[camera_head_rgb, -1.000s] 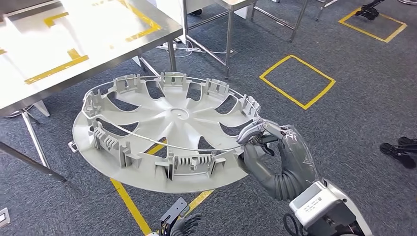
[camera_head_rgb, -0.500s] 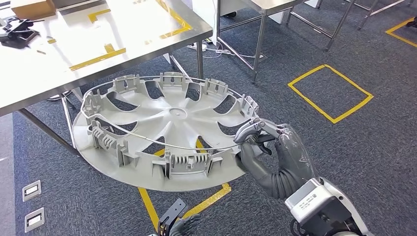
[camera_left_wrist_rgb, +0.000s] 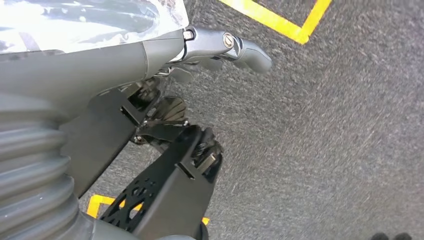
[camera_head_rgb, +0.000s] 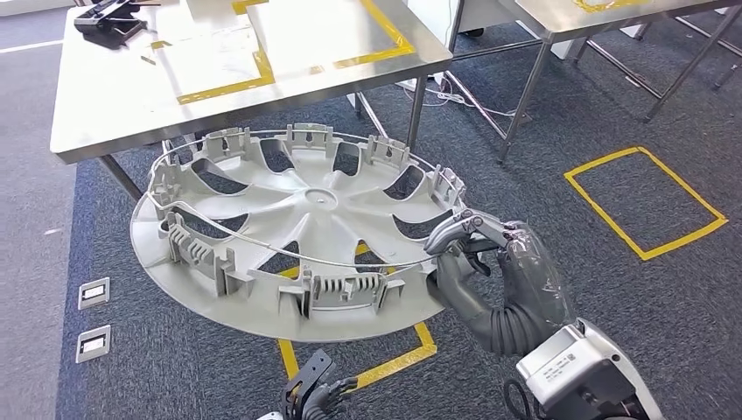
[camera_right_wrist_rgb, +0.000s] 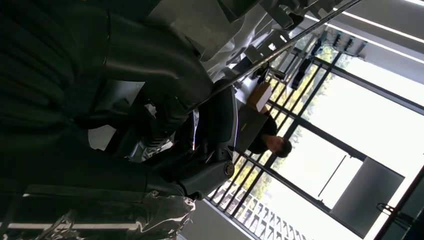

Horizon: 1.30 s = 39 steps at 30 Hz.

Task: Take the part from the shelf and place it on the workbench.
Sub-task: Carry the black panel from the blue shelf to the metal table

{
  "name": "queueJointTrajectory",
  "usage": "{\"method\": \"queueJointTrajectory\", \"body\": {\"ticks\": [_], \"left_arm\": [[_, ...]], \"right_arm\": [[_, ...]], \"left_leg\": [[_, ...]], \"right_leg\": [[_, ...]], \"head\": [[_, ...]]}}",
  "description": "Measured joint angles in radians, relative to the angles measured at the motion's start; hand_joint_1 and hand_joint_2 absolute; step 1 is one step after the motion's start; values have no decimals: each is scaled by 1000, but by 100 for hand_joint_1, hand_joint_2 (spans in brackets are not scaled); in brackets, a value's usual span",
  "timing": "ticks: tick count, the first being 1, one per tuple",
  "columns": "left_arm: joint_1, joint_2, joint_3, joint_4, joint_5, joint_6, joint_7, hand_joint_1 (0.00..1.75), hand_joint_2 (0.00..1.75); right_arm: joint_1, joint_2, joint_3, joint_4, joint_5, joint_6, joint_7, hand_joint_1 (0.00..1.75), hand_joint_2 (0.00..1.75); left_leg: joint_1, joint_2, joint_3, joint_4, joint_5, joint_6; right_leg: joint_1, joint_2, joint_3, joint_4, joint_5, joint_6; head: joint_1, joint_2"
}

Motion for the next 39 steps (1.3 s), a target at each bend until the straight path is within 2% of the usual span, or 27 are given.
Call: {"method": "queueJointTrajectory", "body": {"ticks": [1, 3, 4, 5, 8, 16, 19, 22, 23, 25, 27, 28, 29, 30, 32, 33, 34, 37, 39], "left_arm": [[0, 0, 0, 0, 0, 0, 0, 0, 175], [0, 0, 0, 0, 0, 0, 0, 0, 175], [0, -1, 0, 0, 1, 0, 0, 0, 175], [1, -1, 0, 0, 1, 0, 0, 0, 175], [3, -1, 1, 0, 3, 1, 0, 0, 175], [3, 3, 1, 0, 1, -1, 0, 0, 175], [3, 4, 1, 0, 0, -1, 1, 0, 175], [3, 7, 1, 0, -1, -2, 2, 0, 175], [3, 7, 0, 0, -1, -2, 3, 0, 175], [1, 8, 0, 0, -1, -3, 3, 0, 175], [1, 8, 0, 0, -1, -3, 3, 0, 175], [1, 7, 0, 0, -1, -4, 3, 0, 175], [2, 7, 0, 0, -1, -4, 3, 0, 175], [3, 7, 0, 0, -1, -4, 3, 0, 175], [4, 7, 0, 0, -2, -4, 3, 0, 175], [3, 7, 0, 0, -2, -4, 3, 0, 175], [2, 8, 0, 0, -2, -4, 4, 0, 175], [2, 8, -1, 0, -3, -4, 4, 0, 175], [1, 8, -1, 0, -3, -4, 4, 0, 175]], "right_arm": [[0, 0, 0, 1, 2, -1, -1, 175, 175], [1, -1, -1, 2, 4, -2, -4, 175, 175], [0, -1, -2, 2, 2, -3, -7, 175, 175], [0, -2, -2, 2, 0, -3, -10, 175, 175], [1, -2, -2, 3, -5, -1, -17, 175, 175], [3, -3, -2, 3, -12, 5, -20, 175, 175], [4, -3, -2, 3, -12, 7, -22, 175, 175], [4, -3, -3, 3, -12, 8, -24, 175, 175], [3, -3, -3, 3, -12, 8, -25, 175, 175], [3, -3, -4, 3, -12, 8, -26, 175, 175], [4, -4, -4, 3, -12, 8, -27, 175, 175], [5, -4, -4, 3, -12, 8, -27, 175, 175], [7, -4, -3, 3, -12, 8, -27, 175, 175], [8, -5, -3, 3, -11, 8, -27, 175, 175], [9, -5, -3, 3, -10, 8, -27, 175, 175], [9, -5, -3, 4, -9, 8, -27, 175, 175], [10, -5, -3, 4, -8, 7, -27, 175, 175], [11, -6, -3, 5, -8, 7, -26, 175, 175], [12, -6, -4, 5, -7, 7, -24, 175, 175]], "left_leg": [[-2, -6, 2, 2, -2, 0], [-4, -15, 5, 5, -8, -3], [-5, -19, 5, 8, -11, -7], [-6, -21, 3, 10, -12, -11], [-4, -22, 0, 12, -15, -17], [-5, -22, 7, 5, -17, -18], [-8, -22, 7, 5, -19, -15], [-7, -21, 17, -9, -21, -7], [-4, -21, 26, -16, -21, -4], [3, -20, 44, -23, -22, 0], [6, -20, 53, -23, -28, 1], [8, -20, 58, -22, -32, -1], [10, -21, 63, -22, -37, -4], [13, -22, 70, -21, -43, -8], [19, -25, 88, -18, -61, -20], [21, -26, 94, -15, -69, -28], [22, -26, 96, -14, -76, -36], [22, -24, 103, -14, -86, -55], [22, -14, 91, 21, -88, -61]], "right_leg": [[1, 1, 5, -30, 34, -4], [6, 7, 48, -153, 113, -16], [8, 11, 69, -207, 135, -20], [10, 14, 82, -241, 144, -23], [14, 16, 88, -261, 141, -24], [12, 16, 90, -262, 137, -28], [10, 16, 91, -263, 136, -26], [9, 15, 97, -256, 142, -16], [9, 15, 96, -244, 140, -13], [8, 14, 67, -182, 107, -4], [3, 13, 4, -69, 58, 5], [1, 12, -24, -26, 45, 9], [-2, 12, -38, -13, 51, 13], [-4, 12, -34, -35, 76, 16], [-8, 13, 14, -153, 153, 23], [-7, 15, 36, -210, 172, 21], [-5, 17, 50, -246, 180, 13], [1, 16, 59, -259, 164, -26], [0, 12, 76, -264, 154, -41]], "head": [[1, 0], [2, 0], [2, 0], [2, 0], [-1, 0], [-5, 0], [-5, 0], [-7, 0], [-6, 0], [-1, 0], [5, 0], [6, 0], [6, 0], [7, 0], [9, 0], [12, 0], [14, 0], [8, 0], [-1, 0]]}}
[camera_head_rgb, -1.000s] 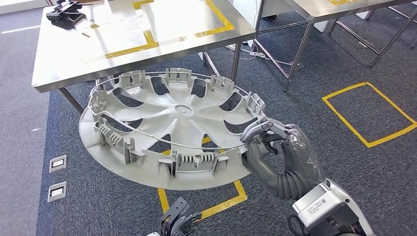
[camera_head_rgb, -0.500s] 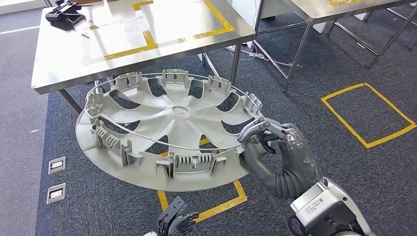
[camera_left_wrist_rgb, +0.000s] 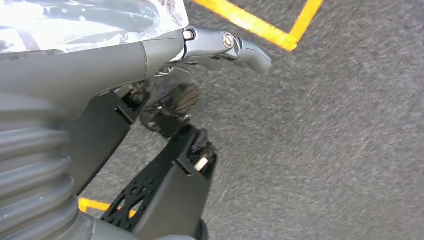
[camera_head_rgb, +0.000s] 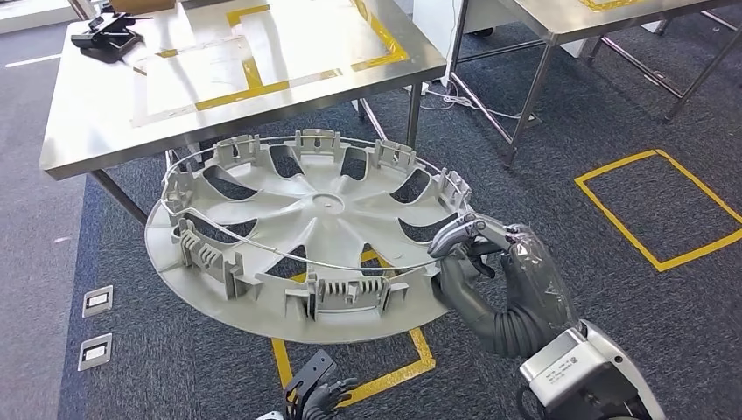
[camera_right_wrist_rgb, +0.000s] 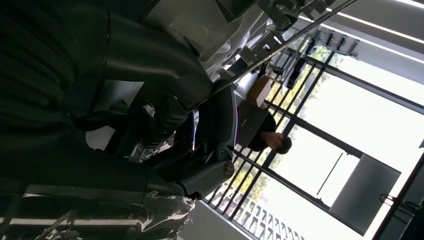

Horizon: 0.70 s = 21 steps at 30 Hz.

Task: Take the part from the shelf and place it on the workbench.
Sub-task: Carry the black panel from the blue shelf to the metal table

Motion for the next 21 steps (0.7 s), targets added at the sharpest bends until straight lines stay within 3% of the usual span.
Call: {"method": "queueJointTrajectory", "body": {"ticks": [1, 4, 5, 6, 7, 9, 10, 11, 14, 16, 19, 20, 21], "left_arm": [[-1, 0, 0, 0, 0, 0, 0, 0, 175], [2, 0, 0, 0, 0, 0, 0, 0, 175], [3, 0, -1, 0, 0, 0, 0, 0, 175], [4, 0, -1, 0, 0, 0, 0, 0, 175], [5, 0, -1, 0, 0, 0, 0, 0, 175], [6, 1, -1, 0, 1, 0, 1, 0, 175], [7, 2, -1, 0, 1, 1, 1, 0, 175], [7, 2, -2, 1, 2, 1, 2, 0, 175], [6, 3, -2, 0, 3, 3, 1, 0, 175], [3, 4, -1, 0, 3, 4, 0, 0, 175], [1, 2, -1, 0, 3, 3, 0, 0, 175], [2, 1, -1, 0, 3, 3, 0, 0, 175], [3, 1, -1, 0, 3, 2, 0, 0, 175]], "right_arm": [[0, 0, 0, 0, 1, 0, 0, 175, 175], [1, 1, 0, 0, 1, -1, 1, 175, 175], [1, 1, 1, 1, 1, -1, 3, 175, 175], [2, 1, 1, 1, 1, -1, 5, 175, 175], [2, 1, 2, 1, 2, -1, 7, 175, 175], [2, 1, 3, 2, 4, -1, 9, 175, 175], [2, 2, 3, 3, 5, -1, 9, 175, 175], [2, 2, 3, 4, 5, -1, 9, 175, 175], [1, 2, 1, 5, 6, -3, 9, 175, 175], [0, 2, 1, 6, 6, -3, 10, 175, 175], [1, 1, 0, 6, 7, -4, 9, 175, 175], [2, 1, 1, 6, 7, -4, 10, 175, 175], [3, 1, 1, 7, 7, -4, 10, 175, 175]], "left_leg": [[0, 6, -25, 46, -7, -2], [-2, 13, -141, 219, -62, -3], [-3, 13, -167, 241, -70, -1], [-4, 13, -178, 228, -57, 2], [-6, 14, -174, 185, -23, 9], [-17, 18, -154, 67, 79, 28], [-24, 20, -144, 22, 112, 37], [-30, 22, -139, -2, 129, 43], [-34, 19, -116, -26, 121, 54], [-28, 17, -96, -37, 113, 63], [-23, 16, -75, -38, 90, 67], [-23, 16, -66, -37, 81, 67], [-21, 14, -54, -36, 70, 66]], "right_leg": [[0, -2, 11, -3, -5, -5], [6, -5, 40, -6, -29, -15], [8, -6, 52, -6, -39, -16], [11, -5, 67, -6, -50, -17], [13, -6, 84, -6, -62, -17], [17, -6, 113, -7, -86, -14], [17, -6, 122, -9, -95, -9], [16, -6, 126, -12, -101, -4], [12, -6, 136, -4, -103, 14], [12, -5, 104, 61, -108, 21], [9, -4, -23, 229, -163, 34], [8, -4, -57, 257, -175, 38], [7, -5, -76, 254, -169, 41]], "head": [[-4, 0], [-14, 0], [-16, 0], [-18, 0], [-20, 0], [-20, 0], [-18, 0], [-17, 0], [-21, 0], [-17, 0], [-8, 0], [-7, 0], [-7, 0]]}}
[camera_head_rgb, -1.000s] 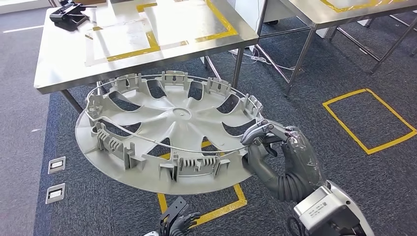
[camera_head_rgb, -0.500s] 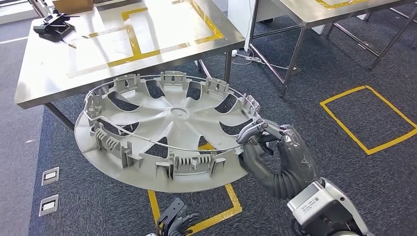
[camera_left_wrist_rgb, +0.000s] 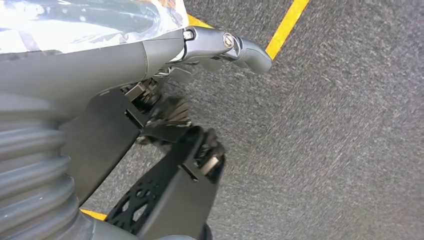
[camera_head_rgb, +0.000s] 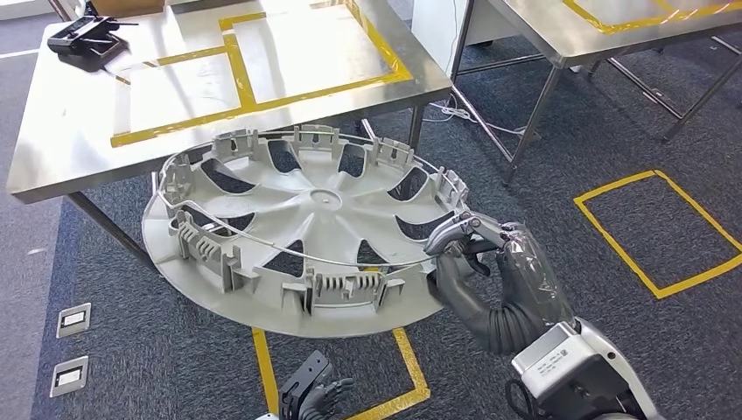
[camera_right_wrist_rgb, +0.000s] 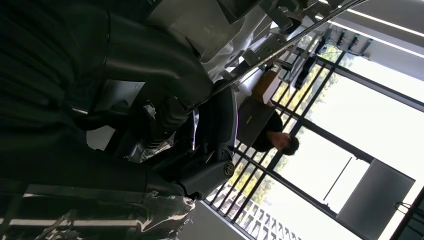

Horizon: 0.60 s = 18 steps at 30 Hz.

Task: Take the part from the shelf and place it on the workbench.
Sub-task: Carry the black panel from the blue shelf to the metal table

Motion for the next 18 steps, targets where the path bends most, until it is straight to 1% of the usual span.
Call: {"method": "queueJointTrajectory", "body": {"ticks": [1, 2, 3, 4, 5, 6, 7, 9, 10, 11, 13, 14, 15, 16, 18], "left_arm": [[0, 0, 0, 0, 0, 0, 0, 0, 175], [1, -1, 0, 0, 0, 0, 0, 0, 175], [1, -2, 0, 0, 0, 0, 0, 0, 175], [1, -4, 0, 0, 1, 0, 0, 0, 175], [2, -5, 0, 0, 1, 1, 0, 0, 175], [3, -6, 0, 0, 1, 1, 0, 0, 175], [3, -7, 0, 0, 2, 1, 0, 0, 175], [1, -8, 0, 0, 2, 2, -1, 0, 175], [0, -8, 0, 0, 2, 2, -1, 0, 175], [0, -8, 0, 0, 2, 3, -2, 0, 175], [2, -7, 0, 0, 1, 3, -3, 0, 175], [3, -7, 0, 0, 1, 3, -3, 0, 175], [5, -7, 0, 0, 1, 3, -3, 0, 175], [5, -7, -1, 0, 0, 3, -3, 0, 175], [7, -7, 0, 0, -1, 3, -4, 0, 175]], "right_arm": [[1, 0, 0, 1, 0, 0, 0, 175, 175], [1, 0, 0, 2, 1, 0, 0, 175, 175], [2, -1, 1, 3, 2, -1, 0, 175, 175], [3, -1, 1, 4, 4, -2, 0, 175, 175], [4, -1, 1, 6, 5, -2, 0, 175, 175], [4, -1, 0, 7, 6, -3, 0, 175, 175], [3, -1, -1, 7, 6, -4, 0, 175, 175], [2, -2, -1, 7, 7, -4, 0, 175, 175], [3, -2, -1, 7, 8, -5, 0, 175, 175], [4, -2, -1, 7, 9, -5, 0, 175, 175], [5, -2, 0, 8, 13, -8, 0, 175, 175], [7, -2, 0, 8, 14, -10, 0, 175, 175], [9, -1, 0, 8, 15, -11, 0, 175, 175], [12, -1, 0, 8, 16, -13, 2, 175, 175], [17, -2, 0, 5, 20, -16, 7, 175, 175]], "left_leg": [[2, -2, 14, 1, -11, -2], [3, -3, 28, 2, -23, -5], [4, -5, 40, 5, -35, -10], [5, -6, 46, 7, -45, -16], [5, -7, 50, 8, -53, -23], [5, -8, 53, 8, -59, -29], [5, -9, 56, 5, -62, -35], [5, -7, 60, 15, -69, -44], [5, -5, 48, 43, -75, -46], [5, -3, 21, 91, -88, -48], [5, -2, -54, 211, -127, -51], [5, -1, -87, 249, -140, -53], [6, -1, -107, 258, -135, -56], [8, 0, -111, 234, -107, -58], [9, 3, -87, 122, -5, -61]], "right_leg": [[0, 0, -3, -34, 30, 1], [0, 0, 4, -92, 80, 1], [0, 1, 14, -155, 137, 0], [2, 2, 22, -206, 176, -7], [4, 4, 25, -237, 202, -15], [7, 4, 26, -248, 206, -26], [7, 4, 30, -250, 200, -35], [3, 2, 48, -261, 196, -47], [0, 1, 61, -268, 193, -52], [-2, 0, 72, -273, 189, -55], [-3, -1, 90, -277, 176, -59], [-3, -1, 98, -277, 168, -59], [-3, 0, 109, -276, 159, -58], [-3, 0, 122, -276, 149, -57], [-4, 0, 150, -275, 129, -50]], "head": [[1, 0], [2, 0], [6, 0], [10, 0], [12, 0], [14, 0], [13, 0], [9, 0], [6, 0], [2, 0], [-7, 0], [-9, 0], [-10, 0], [-12, 0], [-13, 0]]}}
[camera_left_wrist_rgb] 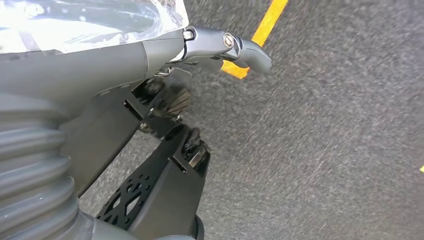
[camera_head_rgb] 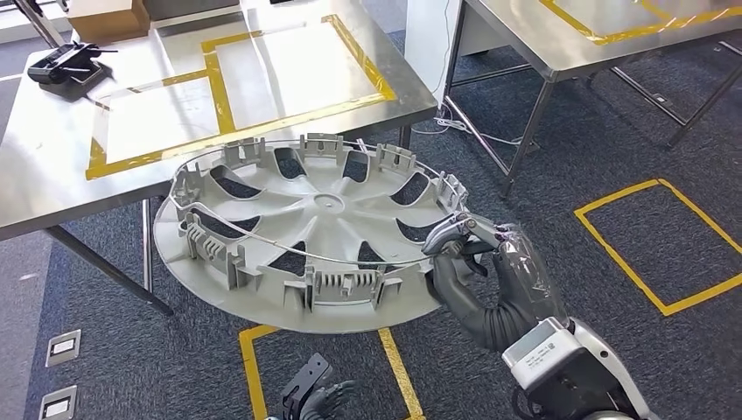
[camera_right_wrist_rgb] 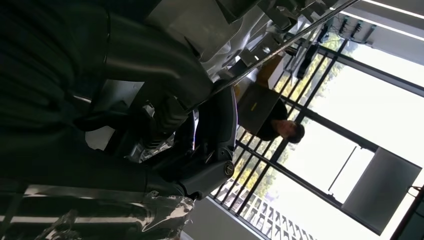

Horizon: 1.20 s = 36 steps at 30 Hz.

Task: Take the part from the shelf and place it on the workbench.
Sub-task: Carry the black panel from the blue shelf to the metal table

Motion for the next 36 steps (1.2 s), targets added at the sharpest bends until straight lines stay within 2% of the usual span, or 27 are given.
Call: {"method": "queueJointTrajectory", "body": {"ticks": [1, 2, 5, 7, 8, 10, 11, 12, 13, 15, 16, 17, 19, 22, 24, 26, 27, 28, 30, 31, 32, 33, 36], "left_arm": [[1, 0, 0, 0, -1, 0, 0, 0, 175], [3, 0, 0, 0, -1, 0, 0, 0, 175], [8, 0, 0, 0, -3, -1, -2, 0, 175], [7, 1, 0, 0, -3, 0, -3, 0, 175], [6, 1, 0, 0, -3, 0, -4, 0, 175], [5, 0, 0, 0, -3, 0, -4, 0, 175], [5, 1, 0, 0, -3, 0, -3, 0, 175], [5, 1, 0, 0, -4, 0, -3, 0, 175], [5, 1, 0, 0, -5, 0, -3, 0, 175], [5, 1, -1, 0, -7, 0, -3, 0, 175], [4, 0, 0, 0, -8, 0, -2, 0, 175], [4, 0, 0, 0, -9, 0, -1, 0, 175], [3, -1, 0, 0, -11, -1, 1, 0, 175], [0, 0, -2, 0, -13, -1, 2, 0, 175], [-1, 2, -2, 0, -13, 0, 3, 0, 175], [0, 3, -2, 0, -13, 0, 4, 0, 175], [2, 4, -3, 0, -13, 1, 5, 0, 175], [2, 4, -3, 0, -13, 1, 5, 0, 175], [2, 6, -3, 0, -13, 2, 5, 0, 175], [2, 6, -3, 0, -13, 2, 6, 0, 175], [2, 6, -3, 0, -12, 3, 6, 0, 175], [1, 7, -3, 0, -12, 3, 7, 0, 175], [0, 8, -3, 0, -12, 3, 8, 0, 175]], "right_arm": [[2, 0, 0, -2, 3, -2, 4, 175, 175], [3, -1, -1, -5, 5, -5, 7, 175, 175], [6, -3, -3, -16, 10, -9, 14, 175, 175], [7, -5, -4, -21, 13, -9, 18, 175, 175], [8, -6, -4, -23, 13, -8, 19, 175, 175], [11, -7, -5, -25, 13, -6, 20, 175, 175], [13, -7, -5, -25, 13, -6, 21, 175, 175], [15, -7, -5, -25, 13, -5, 22, 175, 175], [16, -8, -5, -25, 13, -4, 24, 175, 175], [17, -8, -5, -25, 13, -3, 26, 175, 175], [16, -8, -5, -25, 13, -2, 26, 175, 175], [15, -8, -5, -26, 13, -2, 25, 175, 175], [13, -8, -5, -26, 13, -1, 25, 175, 175], [12, -8, -5, -27, 13, 1, 26, 175, 175], [12, -7, -5, -27, 13, 2, 26, 175, 175], [13, -6, -4, -27, 13, 3, 25, 175, 175], [14, -6, -4, -27, 13, 3, 25, 175, 175], [14, -6, -3, -26, 13, 4, 25, 175, 175], [15, -6, -3, -26, 13, 5, 25, 175, 175], [15, -6, -2, -26, 13, 5, 25, 175, 175], [15, -6, -3, -27, 13, 5, 25, 175, 175], [14, -6, -3, -27, 13, 5, 25, 175, 175], [11, -5, -5, -27, 13, 6, 25, 175, 175]], "left_leg": [[-2, 2, 12, -54, 35, 2], [-5, 4, 22, -90, 54, 7], [-10, 5, 33, -112, 44, 28], [-7, 5, 40, -115, 38, 40], [-5, 5, 44, -117, 34, 46], [-7, 5, 50, -115, 25, 54], [-8, 4, 54, -114, 19, 56], [-10, 3, 60, -113, 13, 57], [-11, 2, 67, -111, 6, 57], [-11, -2, 86, -109, -10, 54], [-12, -3, 92, -108, -16, 51], [-12, -4, 97, -107, -22, 46], [-12, -4, 98, -108, -28, 36], [-13, -2, 97, -93, -49, 22], [-12, -2, 59, -7, -93, 17], [-10, -1, -6, 115, -132, 11], [-8, -1, -29, 148, -129, 7], [-5, -1, -35, 143, -104, 1], [2, 1, -1, 41, -18, -10], [3, 3, 21, -13, 15, -14], [3, 4, 41, -56, 28, -12], [2, 4, 52, -79, 24, -6], [1, 2, 62, -100, 0, 22]], "right_leg": [[0, 0, 9, 0, -8, 5], [0, 1, 13, 1, -15, 11], [0, 0, 12, 3, -30, 32], [-1, -1, 0, 35, -50, 42], [-2, -1, -24, 79, -70, 46], [-2, -1, -104, 211, -112, 49], [-2, -1, -145, 267, -120, 49], [-1, -1, -170, 291, -109, 49], [0, -1, -178, 278, -79, 46], [6, 0, -145, 162, 12, 32], [11, 1, -123, 104, 45, 25], [15, 1, -105, 60, 60, 18], [20, 2, -91, 35, 51, 9], [13, 1, -73, 11, 43, 0], [7, -2, -57, 0, 39, -5], [5, -3, -47, -1, 32, -8], [3, -2, -41, 0, 27, -7], [1, -2, -34, 1, 20, -4], [-4, -1, -14, 6, 3, 5], [-4, 0, -7, 10, -5, 10], [-4, 0, -4, 13, -11, 16], [-2, 1, -5, 15, -15, 22], [-2, -1, -11, 19, -20, 38]], "head": [[0, 0], [0, 0], [-2, 0], [2, 0], [6, 0], [13, 0], [15, 0], [16, 0], [16, 0], [19, 0], [19, 0], [20, 0], [21, 0], [19, 0], [13, 0], [9, 0], [8, 0], [7, 0], [4, 0], [3, 0], [1, 0], [0, 0], [3, 0]]}}
